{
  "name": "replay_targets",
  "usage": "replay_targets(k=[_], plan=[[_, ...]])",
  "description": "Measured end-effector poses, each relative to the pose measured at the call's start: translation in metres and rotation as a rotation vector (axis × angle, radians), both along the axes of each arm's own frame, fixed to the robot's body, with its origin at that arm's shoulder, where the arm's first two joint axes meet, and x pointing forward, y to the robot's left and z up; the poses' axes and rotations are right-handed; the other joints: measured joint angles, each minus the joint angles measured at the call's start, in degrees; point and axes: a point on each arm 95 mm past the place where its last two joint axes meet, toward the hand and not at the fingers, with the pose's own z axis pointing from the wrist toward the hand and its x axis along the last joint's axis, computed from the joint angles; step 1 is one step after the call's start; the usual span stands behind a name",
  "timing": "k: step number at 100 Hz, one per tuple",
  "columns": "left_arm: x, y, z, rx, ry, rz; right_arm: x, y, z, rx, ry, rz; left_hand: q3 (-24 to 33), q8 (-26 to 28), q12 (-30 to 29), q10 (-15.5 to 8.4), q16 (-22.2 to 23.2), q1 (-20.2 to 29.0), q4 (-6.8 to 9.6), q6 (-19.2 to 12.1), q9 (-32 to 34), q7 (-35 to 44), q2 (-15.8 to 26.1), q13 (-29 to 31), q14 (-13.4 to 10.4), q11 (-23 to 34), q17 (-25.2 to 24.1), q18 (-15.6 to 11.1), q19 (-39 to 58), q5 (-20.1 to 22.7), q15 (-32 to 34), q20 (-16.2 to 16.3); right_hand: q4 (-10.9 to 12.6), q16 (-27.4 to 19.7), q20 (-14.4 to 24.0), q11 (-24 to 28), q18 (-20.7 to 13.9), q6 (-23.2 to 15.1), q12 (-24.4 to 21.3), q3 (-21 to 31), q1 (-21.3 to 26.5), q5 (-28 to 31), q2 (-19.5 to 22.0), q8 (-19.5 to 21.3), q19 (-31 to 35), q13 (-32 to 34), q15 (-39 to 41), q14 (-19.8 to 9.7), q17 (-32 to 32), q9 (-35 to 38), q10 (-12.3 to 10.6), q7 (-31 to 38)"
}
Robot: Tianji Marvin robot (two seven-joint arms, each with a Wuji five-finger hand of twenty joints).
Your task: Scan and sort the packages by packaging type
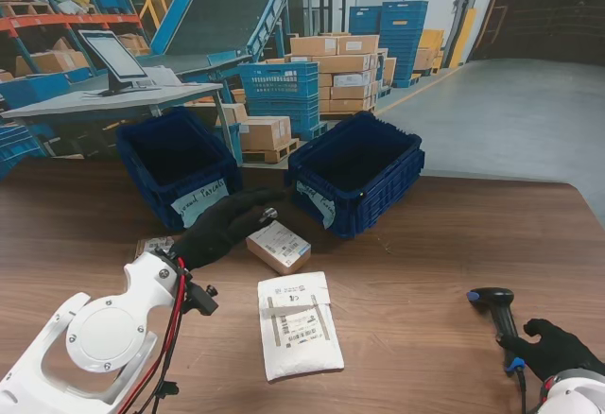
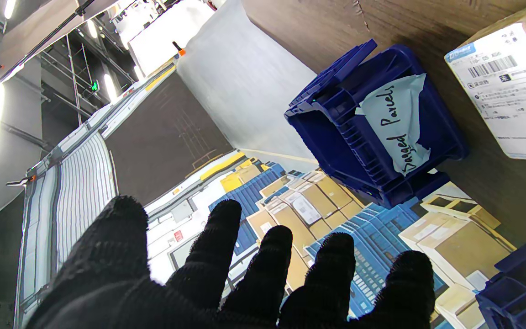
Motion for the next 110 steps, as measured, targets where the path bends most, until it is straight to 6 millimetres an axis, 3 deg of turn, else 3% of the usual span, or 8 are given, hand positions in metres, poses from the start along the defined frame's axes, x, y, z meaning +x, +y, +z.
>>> replay_targets(k=[51,110], plan=[[0.000,0.004,-0.002,-0.004,0.012,0.003,0.032,-0.021,-0.028,-0.009,0.080,0.060,0.0,0.0,0.0,0.0,0.0,0.0,0.00,0.0,0.0,0.0,0.0,0.0,0.0,0.0,0.0,0.0,0.0,0.0,0.0,0.0,-0.1,0.0,-0.6,0.7,-0.2,0.0,0.0,0.6,-0.6,0.0,0.0,0.2,0.4,0.0,0.3,0.0,0.2,0.0,0.0,0.0],[0.000,0.007,-0.004,-0.002,0.035,0.000,0.067,-0.036,-0.043,0.004,0.107,0.093,0.0,0.0,0.0,0.0,0.0,0.0,0.00,0.0,0.0,0.0,0.0,0.0,0.0,0.0,0.0,0.0,0.0,0.0,0.0,0.0,-0.1,0.0,-0.6,1.4,-0.4,0.0,0.0,1.2,-1.1,0.0,0.0,0.2,0.7,0.0,0.9,0.0,0.4,0.0,0.0,0.0]])
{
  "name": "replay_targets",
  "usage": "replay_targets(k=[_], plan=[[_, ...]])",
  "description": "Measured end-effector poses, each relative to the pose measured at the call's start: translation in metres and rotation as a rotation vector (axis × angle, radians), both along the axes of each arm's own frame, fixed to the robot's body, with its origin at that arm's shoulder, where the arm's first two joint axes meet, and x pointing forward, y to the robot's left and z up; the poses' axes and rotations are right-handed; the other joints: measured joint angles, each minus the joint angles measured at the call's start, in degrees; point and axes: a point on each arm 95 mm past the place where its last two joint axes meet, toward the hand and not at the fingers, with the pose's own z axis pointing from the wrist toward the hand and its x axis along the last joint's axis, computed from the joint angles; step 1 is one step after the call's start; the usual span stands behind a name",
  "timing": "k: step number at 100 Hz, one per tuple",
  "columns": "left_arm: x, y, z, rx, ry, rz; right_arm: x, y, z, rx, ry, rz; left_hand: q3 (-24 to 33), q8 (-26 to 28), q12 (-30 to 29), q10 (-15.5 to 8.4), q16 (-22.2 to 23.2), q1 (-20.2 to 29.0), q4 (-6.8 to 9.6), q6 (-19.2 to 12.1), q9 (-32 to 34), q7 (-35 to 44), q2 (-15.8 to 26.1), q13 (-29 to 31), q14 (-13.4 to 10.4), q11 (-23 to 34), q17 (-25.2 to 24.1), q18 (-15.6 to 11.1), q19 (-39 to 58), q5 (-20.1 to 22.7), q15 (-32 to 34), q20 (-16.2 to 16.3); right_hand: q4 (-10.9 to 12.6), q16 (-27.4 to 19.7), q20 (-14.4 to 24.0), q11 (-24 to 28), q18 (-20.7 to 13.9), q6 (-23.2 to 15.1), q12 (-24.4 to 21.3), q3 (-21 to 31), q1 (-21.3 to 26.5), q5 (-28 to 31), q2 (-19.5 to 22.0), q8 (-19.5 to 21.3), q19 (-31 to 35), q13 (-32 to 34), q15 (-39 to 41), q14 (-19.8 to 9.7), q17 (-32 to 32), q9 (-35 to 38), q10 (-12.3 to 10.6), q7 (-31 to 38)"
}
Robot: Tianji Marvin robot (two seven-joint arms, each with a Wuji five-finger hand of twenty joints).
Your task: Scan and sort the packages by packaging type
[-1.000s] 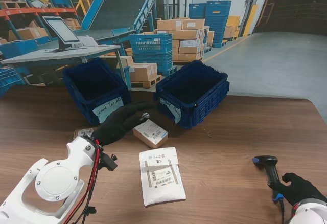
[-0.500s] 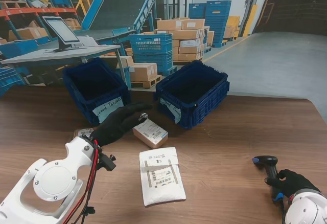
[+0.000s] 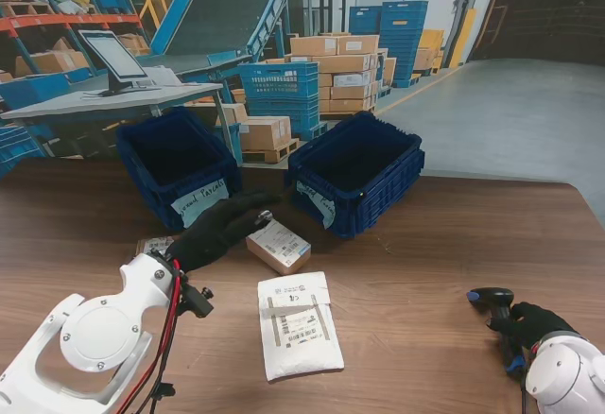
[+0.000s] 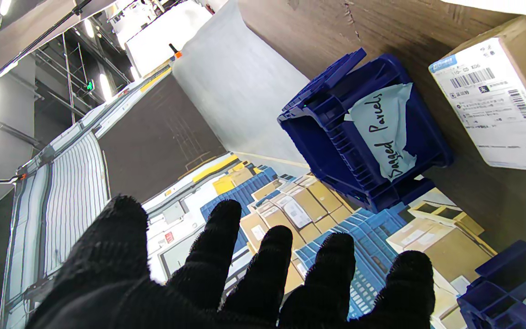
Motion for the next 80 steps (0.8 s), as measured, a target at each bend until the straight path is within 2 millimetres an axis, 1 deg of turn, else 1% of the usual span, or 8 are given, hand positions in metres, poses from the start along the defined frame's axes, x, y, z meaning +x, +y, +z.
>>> replay_targets(k=[28,31,50,59,64,73,78,80], plan=[[0.000,0.001,-0.001,0.007,0.011,0.000,0.014,-0.008,-0.002,-0.002,-0.004,0.007,0.0,0.0,0.0,0.0,0.0,0.0,0.00,0.0,0.0,0.0,0.0,0.0,0.0,0.0,0.0,0.0,0.0,0.0,0.0,0.0,-0.5,-0.1,0.0,2.8,-0.1,0.0,0.1,0.0,0.9,0.1,-0.8,0.6,1.3,1.0,2.2,0.8,1.2,0.0,0.0,0.9],[0.000,0.001,-0.001,0.008,0.011,0.000,0.016,-0.009,-0.002,-0.003,0.000,0.019,0.0,0.0,0.0,0.0,0.0,0.0,0.00,0.0,0.0,0.0,0.0,0.0,0.0,0.0,0.0,0.0,0.0,0.0,0.0,0.0,-0.5,-0.1,0.0,2.8,-0.1,1.0,0.2,0.0,1.1,0.1,-0.8,0.6,1.4,1.0,2.6,1.4,1.3,0.0,0.0,1.1],[0.000,0.001,-0.001,0.008,0.012,-0.001,0.024,-0.012,0.000,-0.006,0.011,0.046,0.0,0.0,0.0,0.0,0.0,0.0,0.00,0.0,0.0,0.0,0.0,0.0,0.0,0.0,0.0,0.0,0.0,0.0,0.0,0.0,-0.5,0.9,0.0,3.1,-0.2,1.0,0.4,-0.1,0.5,0.2,-1.4,0.7,2.5,2.9,5.7,3.4,2.5,0.7,0.0,2.6],[0.001,0.001,0.000,0.010,0.013,-0.003,0.027,-0.013,0.001,-0.004,0.022,0.055,0.0,0.0,0.0,0.0,0.0,0.0,0.00,0.0,0.0,0.0,0.0,0.0,0.0,0.0,0.0,0.0,0.0,0.0,0.0,0.0,-0.5,1.5,0.0,4.3,-0.6,1.0,0.6,-0.8,2.3,0.8,-2.1,0.9,3.5,3.1,6.2,4.4,3.5,2.8,0.0,3.1],[0.001,0.001,0.000,0.010,0.014,-0.004,0.028,-0.013,0.001,-0.010,0.030,0.063,0.0,0.0,0.0,0.0,0.0,0.0,0.00,0.0,0.0,0.0,0.0,0.0,0.0,0.0,0.0,0.0,0.0,0.0,0.0,0.0,-0.5,1.6,0.0,5.2,-0.7,1.0,1.5,-1.0,2.8,0.9,-2.5,1.4,4.5,3.5,6.2,4.4,4.3,3.9,0.0,3.9],[0.002,0.001,0.000,0.011,0.014,-0.003,0.029,-0.013,0.001,-0.016,0.033,0.067,0.0,0.0,0.0,0.0,0.0,0.0,0.00,0.0,0.0,0.0,0.0,0.0,0.0,0.0,0.0,0.0,0.0,0.0,0.0,0.0,-0.5,3.1,0.1,7.8,-0.8,1.0,3.4,-1.7,4.0,3.9,-3.5,2.0,6.8,3.5,7.0,4.4,6.1,6.2,0.0,6.5],[0.002,0.001,0.000,0.011,0.013,-0.003,0.029,-0.014,0.001,-0.016,0.034,0.066,0.0,0.0,0.0,0.0,0.0,0.0,0.00,0.0,0.0,0.0,0.0,0.0,0.0,0.0,0.0,0.0,0.0,0.0,0.0,0.0,-0.5,4.0,0.8,9.5,-0.8,0.5,4.9,-1.7,5.7,4.0,-3.8,2.1,8.2,3.5,7.2,4.3,6.6,6.6,0.0,8.0],[0.002,0.001,0.000,0.011,0.013,-0.003,0.029,-0.014,0.001,-0.016,0.035,0.065,0.0,0.0,0.0,0.0,0.0,0.0,0.00,0.0,0.0,0.0,0.0,0.0,0.0,0.0,0.0,0.0,0.0,0.0,0.0,0.0,-0.5,5.7,1.0,10.2,-0.9,0.1,5.5,-1.7,6.3,4.5,-4.1,2.4,8.8,4.2,10.0,3.5,7.3,7.3,0.0,8.7]])
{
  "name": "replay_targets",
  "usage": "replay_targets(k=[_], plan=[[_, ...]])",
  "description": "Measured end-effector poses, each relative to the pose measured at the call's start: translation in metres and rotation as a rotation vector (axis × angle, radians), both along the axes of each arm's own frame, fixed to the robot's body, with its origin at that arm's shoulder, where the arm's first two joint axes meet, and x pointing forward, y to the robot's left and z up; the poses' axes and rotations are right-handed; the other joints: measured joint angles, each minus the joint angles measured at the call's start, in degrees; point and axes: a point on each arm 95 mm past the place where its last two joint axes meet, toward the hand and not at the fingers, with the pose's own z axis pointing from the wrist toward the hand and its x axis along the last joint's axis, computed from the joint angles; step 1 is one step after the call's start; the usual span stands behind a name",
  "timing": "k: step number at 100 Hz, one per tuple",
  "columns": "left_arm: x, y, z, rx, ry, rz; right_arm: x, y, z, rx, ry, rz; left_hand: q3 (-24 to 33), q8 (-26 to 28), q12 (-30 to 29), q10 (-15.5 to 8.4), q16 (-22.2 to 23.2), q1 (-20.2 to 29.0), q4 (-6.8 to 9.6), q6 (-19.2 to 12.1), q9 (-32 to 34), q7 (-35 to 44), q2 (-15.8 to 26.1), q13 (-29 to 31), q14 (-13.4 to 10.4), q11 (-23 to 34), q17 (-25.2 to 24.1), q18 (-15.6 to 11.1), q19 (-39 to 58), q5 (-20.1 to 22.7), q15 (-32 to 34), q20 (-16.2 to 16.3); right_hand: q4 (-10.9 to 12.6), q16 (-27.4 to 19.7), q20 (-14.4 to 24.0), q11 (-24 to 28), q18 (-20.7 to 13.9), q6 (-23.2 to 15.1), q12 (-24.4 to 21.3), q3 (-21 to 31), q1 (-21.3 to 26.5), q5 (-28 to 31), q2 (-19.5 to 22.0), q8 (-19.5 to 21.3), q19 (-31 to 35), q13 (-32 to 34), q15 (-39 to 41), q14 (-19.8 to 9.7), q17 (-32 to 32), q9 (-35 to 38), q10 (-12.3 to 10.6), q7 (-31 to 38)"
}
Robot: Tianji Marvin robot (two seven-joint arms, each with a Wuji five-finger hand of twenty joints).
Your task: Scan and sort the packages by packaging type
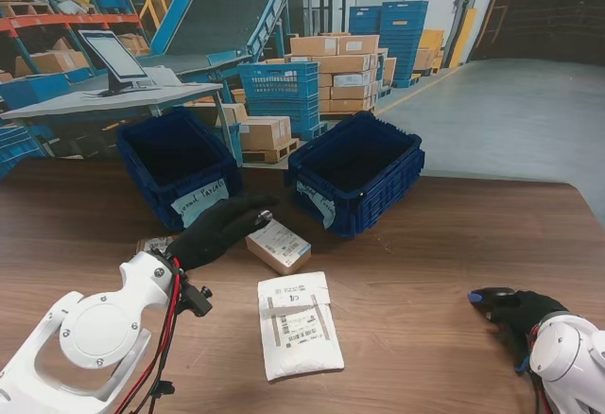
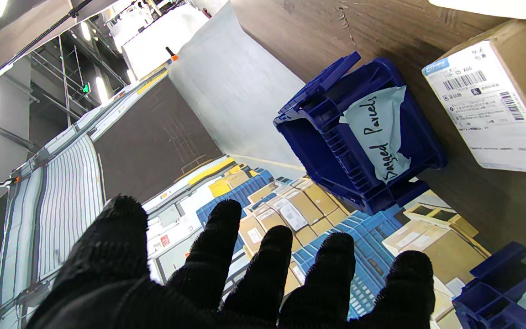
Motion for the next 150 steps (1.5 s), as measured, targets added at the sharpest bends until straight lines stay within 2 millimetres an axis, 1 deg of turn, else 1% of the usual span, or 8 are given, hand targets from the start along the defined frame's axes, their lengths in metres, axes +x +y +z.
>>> replay_targets(k=[12,21,25,36,56,89,125,150], plan=[[0.001,0.001,-0.001,-0.002,-0.003,0.001,-0.001,0.002,-0.004,0.004,0.018,0.002,0.0,0.0,0.0,0.0,0.0,0.0,0.00,0.0,0.0,0.0,0.0,0.0,0.0,0.0,0.0,0.0,0.0,0.0,0.0,0.0,-0.6,7.4,0.8,4.1,-0.8,-3.9,4.2,3.6,1.9,2.8,-2.0,0.9,3.8,8.1,14.3,-5.0,3.0,3.8,-0.6,5.8],[0.001,0.001,-0.002,-0.002,-0.001,0.003,-0.002,0.002,-0.008,-0.004,0.027,0.005,0.0,0.0,0.0,0.0,0.0,0.0,0.00,0.0,0.0,0.0,0.0,0.0,0.0,0.0,0.0,0.0,0.0,0.0,0.0,0.0,-4.2,9.5,1.4,7.3,-0.8,-7.2,7.8,7.5,5.6,2.4,-5.0,-2.9,6.6,10.7,18.0,-6.2,5.1,6.6,-1.4,17.2],[0.001,0.002,-0.002,-0.002,-0.001,0.004,-0.002,0.002,-0.009,-0.005,0.031,0.005,0.0,0.0,0.0,0.0,0.0,0.0,0.00,0.0,0.0,0.0,0.0,0.0,0.0,0.0,0.0,0.0,0.0,0.0,0.0,0.0,-4.2,10.6,1.6,8.0,-0.8,-8.6,9.9,7.9,9.2,2.3,-4.7,-4.5,7.8,11.7,20.0,-6.4,6.0,8.4,-1.4,21.8],[0.001,0.003,-0.002,-0.003,0.000,0.007,0.000,0.000,-0.012,-0.029,0.032,0.015,0.0,0.0,0.0,0.0,0.0,0.0,0.00,0.0,0.0,0.0,0.0,0.0,0.0,0.0,0.0,0.0,0.0,0.0,0.0,0.0,-6.9,12.8,2.8,8.0,-0.8,-10.8,12.2,8.3,12.4,2.3,-4.7,-5.2,10.6,14.3,24.1,-7.5,8.1,11.2,-2.0,25.6],[0.001,0.006,-0.003,-0.003,0.007,0.014,0.003,-0.004,-0.014,-0.061,-0.002,0.041,0.0,0.0,0.0,0.0,0.0,0.0,0.00,0.0,0.0,0.0,0.0,0.0,0.0,0.0,0.0,0.0,0.0,0.0,0.0,0.0,-7.0,14.9,4.8,9.4,-0.9,-10.9,15.2,8.3,14.1,3.0,-3.6,-6.4,15.8,16.4,27.8,-7.8,11.3,14.5,-2.1,26.7],[0.001,0.011,-0.004,0.001,0.014,0.023,0.008,-0.014,-0.006,-0.098,-0.074,0.076,0.0,0.0,0.0,0.0,0.0,0.0,0.00,0.0,0.0,0.0,0.0,0.0,0.0,0.0,0.0,0.0,0.0,0.0,0.0,0.0,-6.7,23.5,13.1,15.3,-2.5,-10.7,19.2,9.2,14.1,3.0,-3.6,0.0,30.7,20.3,41.6,-8.6,17.2,14.6,-2.0,29.1],[0.001,0.011,-0.005,0.004,0.022,0.014,0.011,-0.015,0.004,-0.116,-0.157,0.106,0.0,0.0,0.0,0.0,0.0,0.0,0.00,0.0,0.0,0.0,0.0,0.0,0.0,0.0,0.0,0.0,0.0,0.0,0.0,0.0,-6.9,26.4,16.6,16.4,-3.4,-8.6,21.0,10.7,14.1,3.0,-3.6,4.5,32.7,21.5,44.4,-8.9,19.0,14.6,-1.3,29.6],[0.001,0.011,-0.006,0.003,0.021,0.009,0.009,-0.003,0.029,-0.132,-0.227,0.176,0.0,0.0,0.0,0.0,0.0,0.0,0.00,0.0,0.0,0.0,0.0,0.0,0.0,0.0,0.0,0.0,0.0,0.0,0.0,0.0,-6.9,26.9,17.1,16.4,-3.4,-8.6,21.0,11.5,14.1,3.0,-3.7,5.1,32.7,21.5,44.5,-8.9,18.4,14.6,-1.3,29.6]])
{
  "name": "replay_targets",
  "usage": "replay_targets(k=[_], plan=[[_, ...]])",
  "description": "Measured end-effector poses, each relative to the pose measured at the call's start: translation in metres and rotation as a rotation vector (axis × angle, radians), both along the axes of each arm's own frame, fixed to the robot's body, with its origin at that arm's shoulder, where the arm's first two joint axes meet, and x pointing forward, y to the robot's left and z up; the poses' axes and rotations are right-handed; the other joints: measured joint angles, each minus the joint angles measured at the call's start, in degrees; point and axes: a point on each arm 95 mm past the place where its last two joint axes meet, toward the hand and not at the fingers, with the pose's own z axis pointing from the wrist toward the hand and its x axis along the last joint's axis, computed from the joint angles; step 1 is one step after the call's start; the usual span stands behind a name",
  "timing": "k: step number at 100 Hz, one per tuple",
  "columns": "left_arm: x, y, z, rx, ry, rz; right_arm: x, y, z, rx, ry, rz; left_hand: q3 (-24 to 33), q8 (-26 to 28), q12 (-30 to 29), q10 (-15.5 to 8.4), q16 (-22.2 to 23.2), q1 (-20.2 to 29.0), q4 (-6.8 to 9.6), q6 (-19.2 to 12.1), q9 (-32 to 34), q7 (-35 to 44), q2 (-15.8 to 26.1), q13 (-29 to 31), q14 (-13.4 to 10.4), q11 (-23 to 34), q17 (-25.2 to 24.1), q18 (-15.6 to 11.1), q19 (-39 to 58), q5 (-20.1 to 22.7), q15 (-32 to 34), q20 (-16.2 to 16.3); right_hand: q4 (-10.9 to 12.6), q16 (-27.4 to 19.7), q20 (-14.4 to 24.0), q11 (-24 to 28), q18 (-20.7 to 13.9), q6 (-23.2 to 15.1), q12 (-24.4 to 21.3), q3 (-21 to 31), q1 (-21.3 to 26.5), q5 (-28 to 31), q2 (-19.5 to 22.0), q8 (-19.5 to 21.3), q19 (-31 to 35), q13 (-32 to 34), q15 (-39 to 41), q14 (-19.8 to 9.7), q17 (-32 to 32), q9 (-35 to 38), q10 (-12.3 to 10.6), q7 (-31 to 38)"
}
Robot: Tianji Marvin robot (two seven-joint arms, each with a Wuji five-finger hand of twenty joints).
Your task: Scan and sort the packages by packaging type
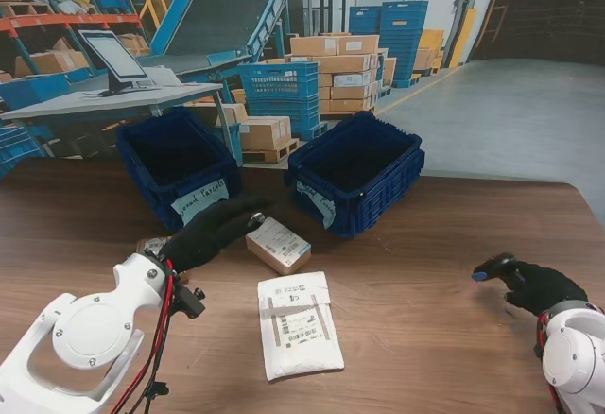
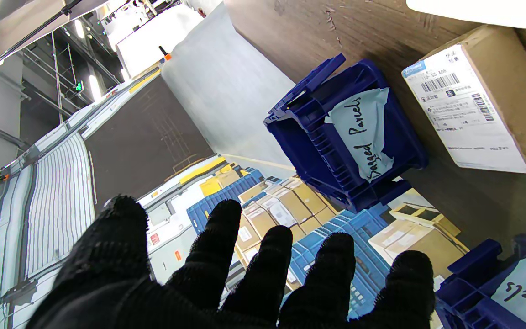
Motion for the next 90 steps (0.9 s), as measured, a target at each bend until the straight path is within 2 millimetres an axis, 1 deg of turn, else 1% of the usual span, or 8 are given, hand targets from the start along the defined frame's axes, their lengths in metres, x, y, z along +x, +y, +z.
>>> replay_targets(k=[50,72,90], plan=[[-0.001,-0.002,-0.006,-0.006,-0.009,-0.023,0.001,0.037,0.065,-0.024,-0.175,0.103,0.0,0.0,0.0,0.0,0.0,0.0,0.00,0.0,0.0,0.0,0.0,0.0,0.0,0.0,0.0,-0.1,0.0,0.0,0.0,0.0,0.0,0.0,0.1,0.0,0.0,0.0,0.0,0.7,0.0,0.0,-0.1,0.1,-1.3,-0.5,-0.6,0.0,-0.9,0.0,0.0,0.0],[-0.001,-0.002,-0.008,-0.012,-0.012,-0.030,0.002,0.050,0.080,-0.022,-0.213,0.187,0.0,0.0,0.0,0.0,0.0,0.0,0.00,0.0,0.0,0.0,0.0,0.0,0.0,0.0,0.0,-0.1,0.0,0.0,0.0,0.0,0.0,0.0,0.1,-0.1,0.0,-0.5,-0.1,0.8,0.0,0.0,-0.1,0.7,-2.4,-0.9,-2.1,0.0,-1.6,0.0,0.0,0.0],[0.000,-0.001,-0.010,-0.017,-0.010,-0.032,0.004,0.065,0.086,-0.026,-0.231,0.262,0.0,0.0,0.0,0.0,0.0,0.0,0.00,0.0,0.0,0.0,0.0,0.0,0.0,0.0,0.0,-0.1,0.0,0.0,0.0,0.0,0.0,0.0,0.1,-0.3,0.0,-0.5,-0.4,0.8,0.0,0.0,-0.1,0.7,-2.6,-0.9,-2.6,0.0,-1.7,0.0,0.0,0.0]])
